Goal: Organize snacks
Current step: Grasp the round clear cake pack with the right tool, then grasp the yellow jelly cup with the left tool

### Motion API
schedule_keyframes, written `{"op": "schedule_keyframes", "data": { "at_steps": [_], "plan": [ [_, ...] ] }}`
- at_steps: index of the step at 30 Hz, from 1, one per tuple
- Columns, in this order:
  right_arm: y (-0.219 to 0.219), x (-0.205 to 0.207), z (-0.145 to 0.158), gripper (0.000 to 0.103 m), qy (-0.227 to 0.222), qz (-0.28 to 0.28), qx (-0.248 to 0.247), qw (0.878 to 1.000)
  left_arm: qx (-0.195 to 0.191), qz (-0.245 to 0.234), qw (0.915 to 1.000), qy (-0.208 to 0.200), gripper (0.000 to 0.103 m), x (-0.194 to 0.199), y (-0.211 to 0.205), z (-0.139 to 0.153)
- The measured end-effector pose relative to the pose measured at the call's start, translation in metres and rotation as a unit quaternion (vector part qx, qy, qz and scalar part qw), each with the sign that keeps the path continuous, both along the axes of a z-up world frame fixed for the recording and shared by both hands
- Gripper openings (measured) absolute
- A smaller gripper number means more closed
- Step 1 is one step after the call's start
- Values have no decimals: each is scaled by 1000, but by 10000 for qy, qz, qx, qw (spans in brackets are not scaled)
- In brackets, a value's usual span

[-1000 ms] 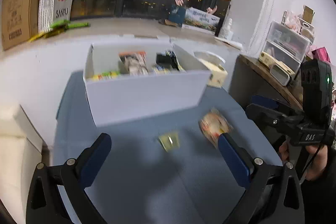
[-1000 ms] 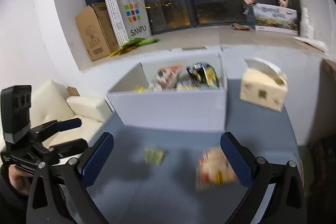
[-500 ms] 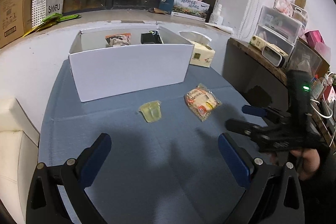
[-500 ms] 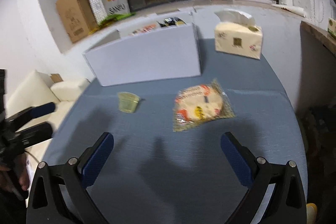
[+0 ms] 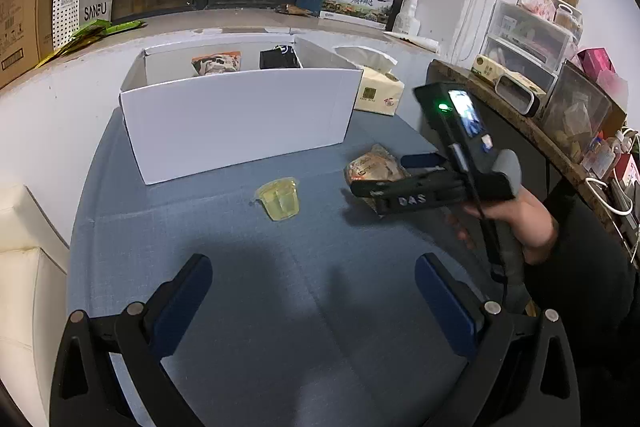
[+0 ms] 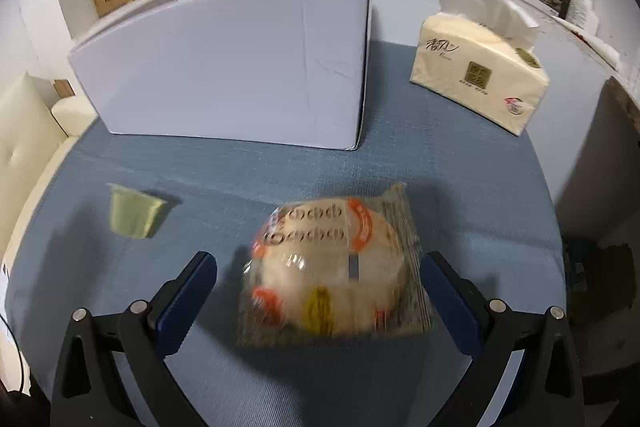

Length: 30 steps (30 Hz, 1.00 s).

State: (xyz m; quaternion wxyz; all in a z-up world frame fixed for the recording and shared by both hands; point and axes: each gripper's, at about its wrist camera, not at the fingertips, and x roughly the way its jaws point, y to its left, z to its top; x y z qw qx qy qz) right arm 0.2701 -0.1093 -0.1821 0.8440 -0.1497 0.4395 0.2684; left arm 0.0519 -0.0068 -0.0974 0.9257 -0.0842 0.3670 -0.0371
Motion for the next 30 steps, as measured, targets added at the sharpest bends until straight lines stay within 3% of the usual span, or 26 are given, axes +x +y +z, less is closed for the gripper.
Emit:
{"op": "schedule_keyframes", "data": {
  "at_steps": [9,11,12,13,15,24,30],
  "plan": [
    [2,8,-12,101,112,6,-139,9998,-34,10,10000,54,103,2,2,-4],
    [0,6,-11,95,51,-11,-159,9999,-35,18,10000,72,103,4,3,-5],
    [-3,3,-9,84,31,-26,-150,9999,-48,29,9999,84,103,6,4,-5],
    [-5,1,-6,81,12,-23,-92,10000,-76,21,9999,96,103,7,4,-6],
    [-13,1,-3,81,173,-63,162,9997,-122,10,9998,132,103,12,6,-9],
    [-34,-42,32,81,-134,-82,705,9974,-64,16,9990,447,103,64,14,-28],
    [-45,-81,56,81,-286,19,1098,9935,280,-5,9975,651,103,114,11,-49]
  ]
}}
